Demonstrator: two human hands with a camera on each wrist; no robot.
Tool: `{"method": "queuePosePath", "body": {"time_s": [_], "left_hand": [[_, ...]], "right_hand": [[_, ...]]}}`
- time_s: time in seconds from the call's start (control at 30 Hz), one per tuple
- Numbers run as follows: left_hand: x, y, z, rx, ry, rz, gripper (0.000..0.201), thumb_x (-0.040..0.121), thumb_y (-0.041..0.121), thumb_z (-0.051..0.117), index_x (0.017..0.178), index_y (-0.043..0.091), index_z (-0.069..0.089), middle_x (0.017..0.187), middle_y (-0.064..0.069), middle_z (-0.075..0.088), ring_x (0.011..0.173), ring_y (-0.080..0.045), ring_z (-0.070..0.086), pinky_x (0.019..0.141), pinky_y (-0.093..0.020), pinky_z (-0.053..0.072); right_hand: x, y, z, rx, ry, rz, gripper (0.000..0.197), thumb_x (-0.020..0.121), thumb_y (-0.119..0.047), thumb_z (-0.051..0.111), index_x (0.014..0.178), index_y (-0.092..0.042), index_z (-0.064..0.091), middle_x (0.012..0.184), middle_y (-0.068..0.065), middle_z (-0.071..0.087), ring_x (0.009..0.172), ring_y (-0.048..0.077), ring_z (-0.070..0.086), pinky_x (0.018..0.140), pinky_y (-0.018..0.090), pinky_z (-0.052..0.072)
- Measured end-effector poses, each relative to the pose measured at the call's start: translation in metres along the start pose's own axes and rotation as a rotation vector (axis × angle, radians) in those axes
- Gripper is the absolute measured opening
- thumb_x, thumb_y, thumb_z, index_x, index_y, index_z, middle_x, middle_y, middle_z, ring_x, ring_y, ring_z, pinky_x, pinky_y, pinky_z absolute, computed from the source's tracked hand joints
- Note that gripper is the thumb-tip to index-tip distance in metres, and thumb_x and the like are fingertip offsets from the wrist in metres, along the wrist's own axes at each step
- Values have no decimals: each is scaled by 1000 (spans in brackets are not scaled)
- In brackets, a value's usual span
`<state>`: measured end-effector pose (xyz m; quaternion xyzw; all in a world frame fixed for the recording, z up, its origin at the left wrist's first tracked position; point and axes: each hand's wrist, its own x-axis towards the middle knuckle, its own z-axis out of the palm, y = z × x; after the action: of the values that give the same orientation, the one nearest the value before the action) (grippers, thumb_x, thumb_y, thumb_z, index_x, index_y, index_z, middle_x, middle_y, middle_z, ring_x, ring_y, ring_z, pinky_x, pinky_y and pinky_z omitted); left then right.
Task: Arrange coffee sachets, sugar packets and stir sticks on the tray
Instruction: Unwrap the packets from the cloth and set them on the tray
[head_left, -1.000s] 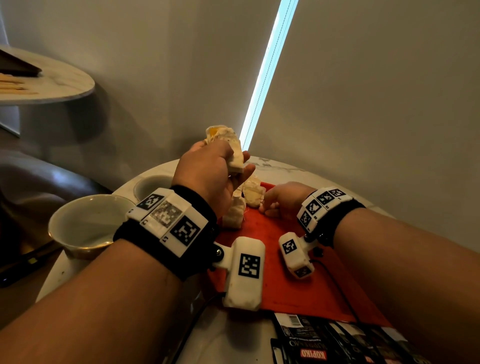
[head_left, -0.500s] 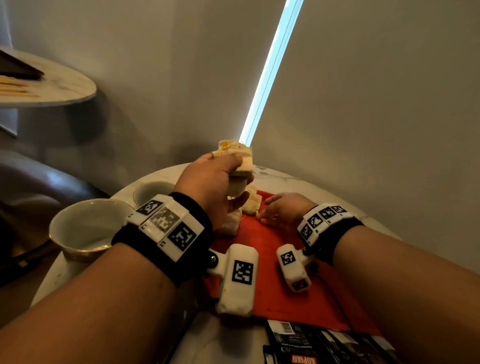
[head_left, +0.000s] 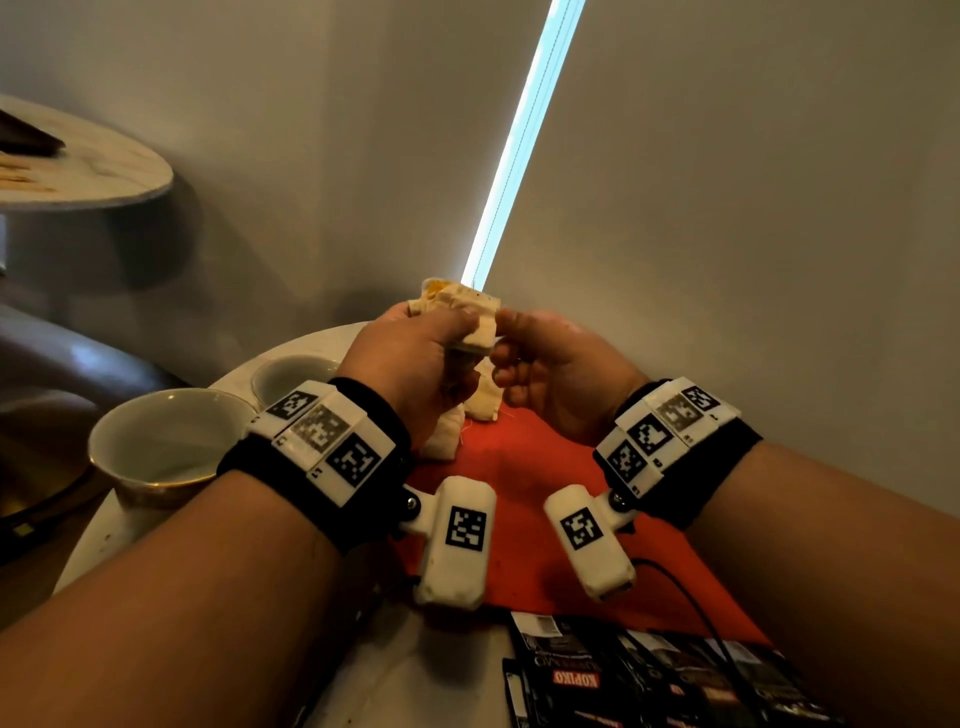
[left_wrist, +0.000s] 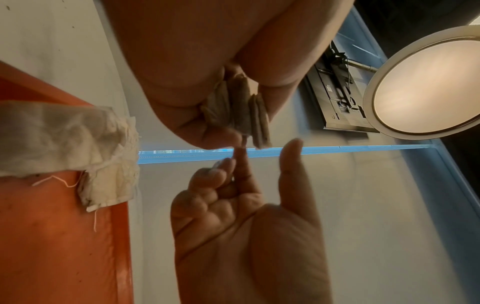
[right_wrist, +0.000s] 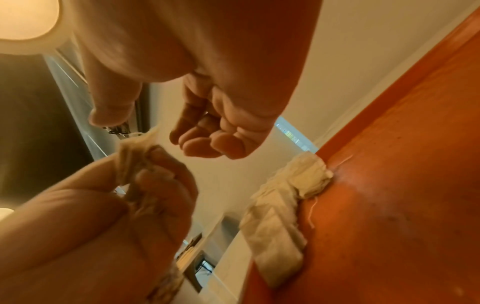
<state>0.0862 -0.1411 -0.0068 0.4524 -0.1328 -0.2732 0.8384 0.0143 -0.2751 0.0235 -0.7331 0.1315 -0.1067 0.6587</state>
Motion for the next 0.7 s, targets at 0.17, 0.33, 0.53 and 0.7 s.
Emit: {"method": "queuePosePath", "body": {"time_s": [0.17,0.33,0.53,0.7], "left_hand": [[-4,1,0,15,-11,-11,29,96,22,65,123,12,62,98,-10,69,77,-17,64,57,-26,53],[-4,3,0,14,-47,-54,28,94,23,62,119,9,64,93,-9,66,77,-17,62,55,-25,53],[2,0,-2,14,12,-50,31,94,14,60,125,9,61,89,-10,63,72,-17,60,53,-24,53],[5,-1,-1,11,26,-46,19,96,12,59,116,10,59,92,-12,63,74,-19,62,53,-24,55]], "right_hand": [[-3,0,10,13,72,-63,14,87,-4,70,98,-6,62,78,8,62,62,17,56,55,28,44],[-1,4,8,17,108,-62,14,90,0,65,103,-3,60,80,11,63,62,17,59,55,28,47],[0,4,7,90,121,-45,18,93,-1,61,112,-1,60,81,9,64,64,18,56,58,29,44],[0,6,6,69,138,-35,19,94,-4,61,113,0,61,77,8,65,64,17,58,57,28,44]]}}
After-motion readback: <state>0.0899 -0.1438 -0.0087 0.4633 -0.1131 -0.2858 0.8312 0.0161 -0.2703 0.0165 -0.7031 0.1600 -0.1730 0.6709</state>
